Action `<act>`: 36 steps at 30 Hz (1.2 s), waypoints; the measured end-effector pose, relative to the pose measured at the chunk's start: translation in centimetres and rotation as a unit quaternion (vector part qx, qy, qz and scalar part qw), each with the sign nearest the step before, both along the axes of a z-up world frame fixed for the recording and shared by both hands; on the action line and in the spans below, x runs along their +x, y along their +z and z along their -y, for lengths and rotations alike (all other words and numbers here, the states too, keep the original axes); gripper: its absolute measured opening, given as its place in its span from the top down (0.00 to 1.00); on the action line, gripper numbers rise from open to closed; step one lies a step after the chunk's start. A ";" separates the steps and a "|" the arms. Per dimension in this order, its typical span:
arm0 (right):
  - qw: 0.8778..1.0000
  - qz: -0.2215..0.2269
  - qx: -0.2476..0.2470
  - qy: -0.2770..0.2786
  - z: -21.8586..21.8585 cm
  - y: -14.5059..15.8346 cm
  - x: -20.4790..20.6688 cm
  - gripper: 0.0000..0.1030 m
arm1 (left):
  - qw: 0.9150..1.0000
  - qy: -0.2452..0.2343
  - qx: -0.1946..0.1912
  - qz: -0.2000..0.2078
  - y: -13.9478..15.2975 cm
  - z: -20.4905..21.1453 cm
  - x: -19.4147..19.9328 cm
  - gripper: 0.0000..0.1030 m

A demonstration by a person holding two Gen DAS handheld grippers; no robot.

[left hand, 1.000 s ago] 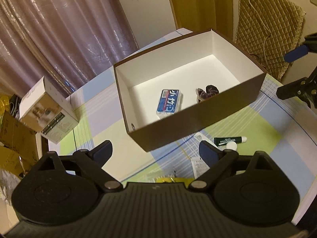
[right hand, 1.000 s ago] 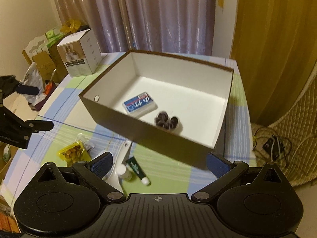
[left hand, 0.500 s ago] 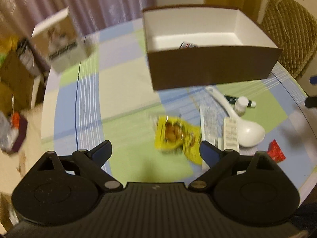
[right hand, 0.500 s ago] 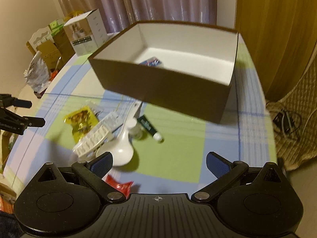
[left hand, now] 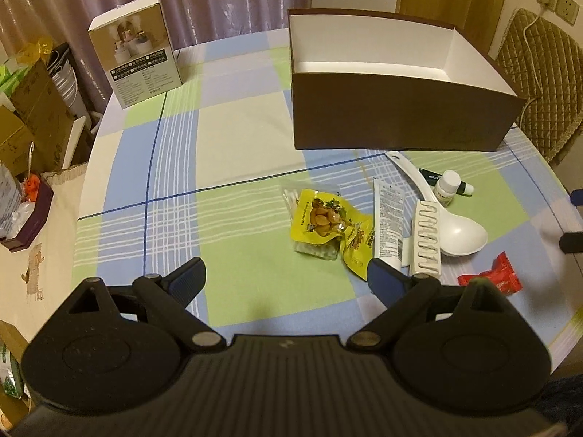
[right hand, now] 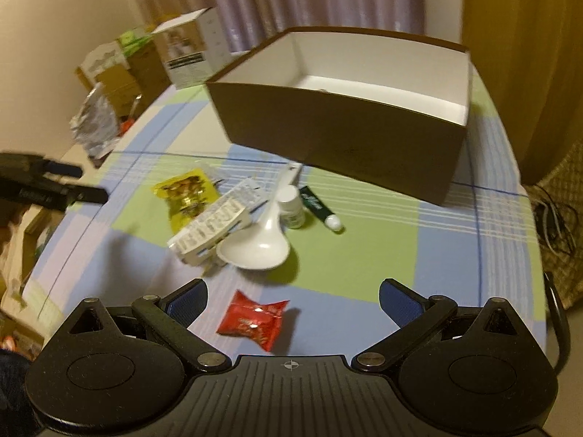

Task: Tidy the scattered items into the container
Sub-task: 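Withdraw both tools from the box back toward the remaining items, then grasp the red candy packet with right gripper while left gripper grasps the yellow snack bag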

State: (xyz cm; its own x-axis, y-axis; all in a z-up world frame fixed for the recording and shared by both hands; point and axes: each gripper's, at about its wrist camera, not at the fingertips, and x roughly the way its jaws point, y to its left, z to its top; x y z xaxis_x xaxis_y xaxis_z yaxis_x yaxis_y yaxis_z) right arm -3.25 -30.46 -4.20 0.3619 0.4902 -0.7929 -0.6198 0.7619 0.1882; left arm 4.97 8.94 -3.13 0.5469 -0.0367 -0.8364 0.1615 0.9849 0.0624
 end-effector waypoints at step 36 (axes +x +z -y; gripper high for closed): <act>0.977 0.023 -0.118 0.177 -3.5 -8.5 -1.0 0.64 | 0.996 0.027 -0.088 -0.021 -3.7 -2.2 -0.3 0.20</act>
State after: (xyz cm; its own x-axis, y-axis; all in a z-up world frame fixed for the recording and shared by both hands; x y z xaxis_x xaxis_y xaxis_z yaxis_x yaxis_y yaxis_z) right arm -4.28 -26.96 -12.69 0.2408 0.3969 -0.8857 -0.8560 0.5170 -0.0010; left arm 4.69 11.13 -6.79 0.5168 -0.1569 -0.8416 0.1073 0.9872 -0.1182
